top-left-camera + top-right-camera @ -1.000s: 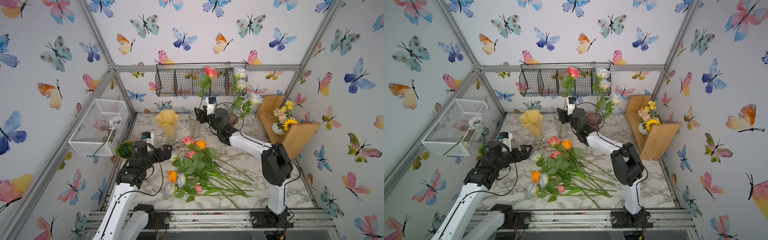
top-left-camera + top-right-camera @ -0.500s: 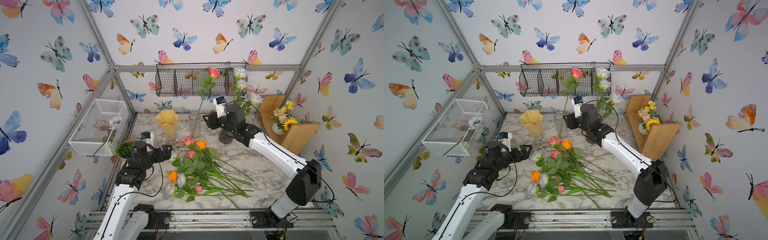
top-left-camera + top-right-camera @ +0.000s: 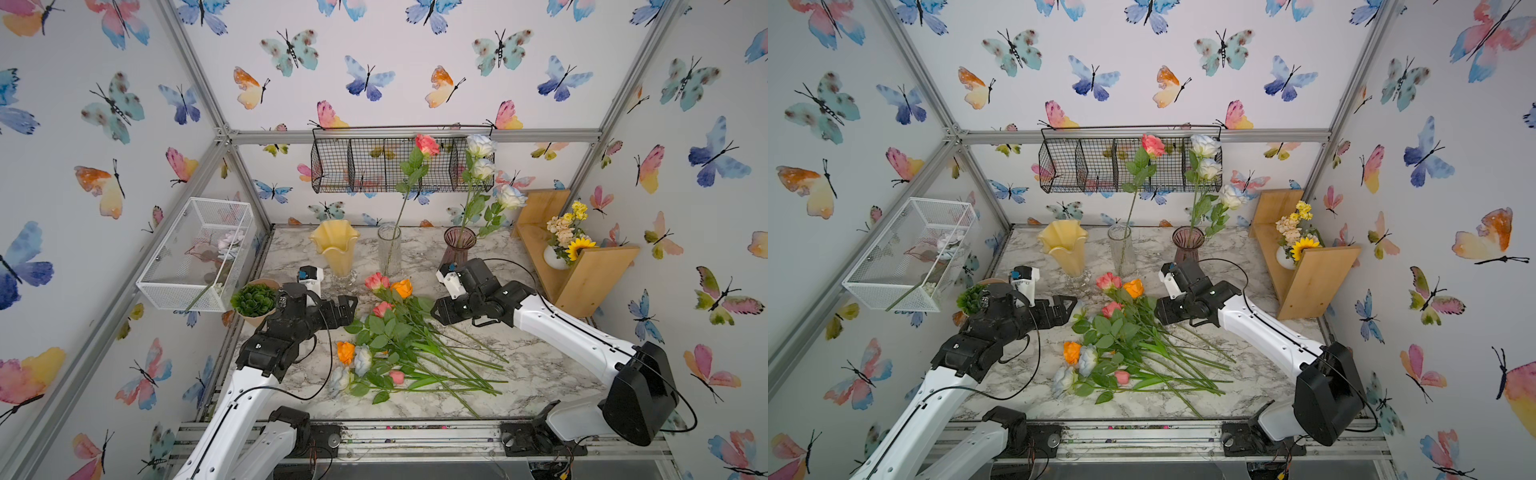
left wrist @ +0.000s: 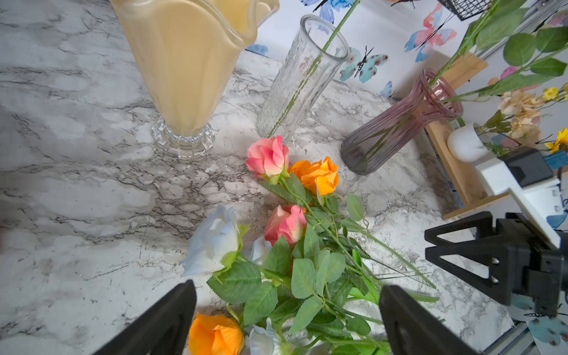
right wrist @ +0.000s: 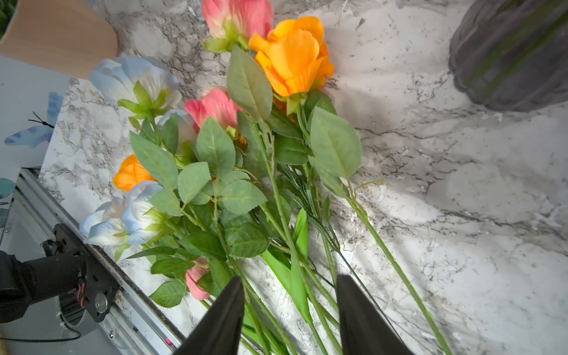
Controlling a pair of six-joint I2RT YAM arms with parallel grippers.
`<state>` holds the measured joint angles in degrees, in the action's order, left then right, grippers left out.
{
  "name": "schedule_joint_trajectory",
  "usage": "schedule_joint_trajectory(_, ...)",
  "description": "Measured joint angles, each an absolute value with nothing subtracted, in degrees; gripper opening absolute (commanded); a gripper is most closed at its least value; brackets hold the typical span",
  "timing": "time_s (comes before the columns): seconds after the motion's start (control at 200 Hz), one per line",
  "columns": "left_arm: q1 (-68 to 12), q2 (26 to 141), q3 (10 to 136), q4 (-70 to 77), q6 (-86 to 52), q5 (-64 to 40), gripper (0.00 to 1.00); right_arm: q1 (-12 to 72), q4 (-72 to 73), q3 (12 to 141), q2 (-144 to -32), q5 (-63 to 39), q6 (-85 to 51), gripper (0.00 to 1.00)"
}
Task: Arrange the flowers in different vases according to their colors
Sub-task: Pick up the flower at the center of the board.
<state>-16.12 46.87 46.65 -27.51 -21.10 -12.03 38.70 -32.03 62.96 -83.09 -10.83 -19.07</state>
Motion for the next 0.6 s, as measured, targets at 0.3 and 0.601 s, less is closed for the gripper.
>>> schedule_joint_trajectory(0.3,-16.14,45.3,46.72,-29.39,-20.8,-10.79,0.99,38.65,-31.97,63.2,-92.71,-6.63,-16.84,0.52)
schedule_joint_trajectory(0.601,-16.14,46.65,46.15,-29.43,-20.8,-10.79,0.99,38.65,-31.51,64.4,-98.28,-2.28,-12.08,0.51)
